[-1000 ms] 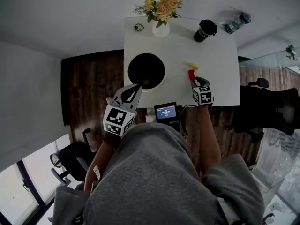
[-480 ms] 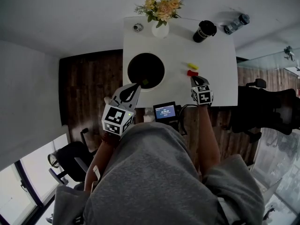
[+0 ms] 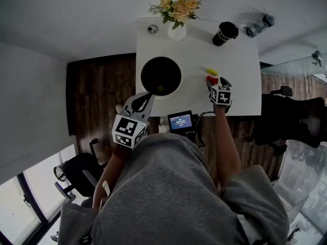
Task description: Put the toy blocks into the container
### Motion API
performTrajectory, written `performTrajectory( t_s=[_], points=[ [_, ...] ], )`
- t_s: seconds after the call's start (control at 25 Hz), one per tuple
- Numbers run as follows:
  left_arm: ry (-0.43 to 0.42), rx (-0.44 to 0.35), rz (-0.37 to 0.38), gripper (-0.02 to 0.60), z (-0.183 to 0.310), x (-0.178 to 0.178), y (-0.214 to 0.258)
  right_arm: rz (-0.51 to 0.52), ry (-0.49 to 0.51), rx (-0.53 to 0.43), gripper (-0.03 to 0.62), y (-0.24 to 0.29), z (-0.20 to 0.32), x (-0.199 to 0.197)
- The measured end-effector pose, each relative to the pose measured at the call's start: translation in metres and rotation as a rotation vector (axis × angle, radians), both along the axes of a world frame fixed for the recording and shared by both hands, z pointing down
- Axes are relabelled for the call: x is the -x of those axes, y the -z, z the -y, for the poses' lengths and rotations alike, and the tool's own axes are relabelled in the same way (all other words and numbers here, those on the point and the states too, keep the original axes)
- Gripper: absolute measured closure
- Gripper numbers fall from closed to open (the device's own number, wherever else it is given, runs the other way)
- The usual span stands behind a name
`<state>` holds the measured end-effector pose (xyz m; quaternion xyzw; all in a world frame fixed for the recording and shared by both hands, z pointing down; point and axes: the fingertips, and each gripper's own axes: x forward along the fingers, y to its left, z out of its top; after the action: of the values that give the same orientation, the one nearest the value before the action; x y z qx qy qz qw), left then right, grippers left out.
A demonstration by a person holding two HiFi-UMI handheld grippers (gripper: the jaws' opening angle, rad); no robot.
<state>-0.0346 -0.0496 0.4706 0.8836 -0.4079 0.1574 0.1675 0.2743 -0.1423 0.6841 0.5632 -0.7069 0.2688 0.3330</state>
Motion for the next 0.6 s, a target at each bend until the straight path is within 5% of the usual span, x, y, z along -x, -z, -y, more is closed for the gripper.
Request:
performTrajectory(
  t_s=[0.32, 0.6],
  points=[
    [0.011, 0.003, 0.007, 0.578, -0.002, 0.003, 0.000, 0.004, -0.138, 0.037, 0.296, -0.016, -0.001, -0.001],
    [0.018, 0.005, 0.004, 0.578, -0.002, 0.007, -0.001, 0.005, -0.103, 0.013, 0.315, -0.010, -0.006, 0.000]
  ],
)
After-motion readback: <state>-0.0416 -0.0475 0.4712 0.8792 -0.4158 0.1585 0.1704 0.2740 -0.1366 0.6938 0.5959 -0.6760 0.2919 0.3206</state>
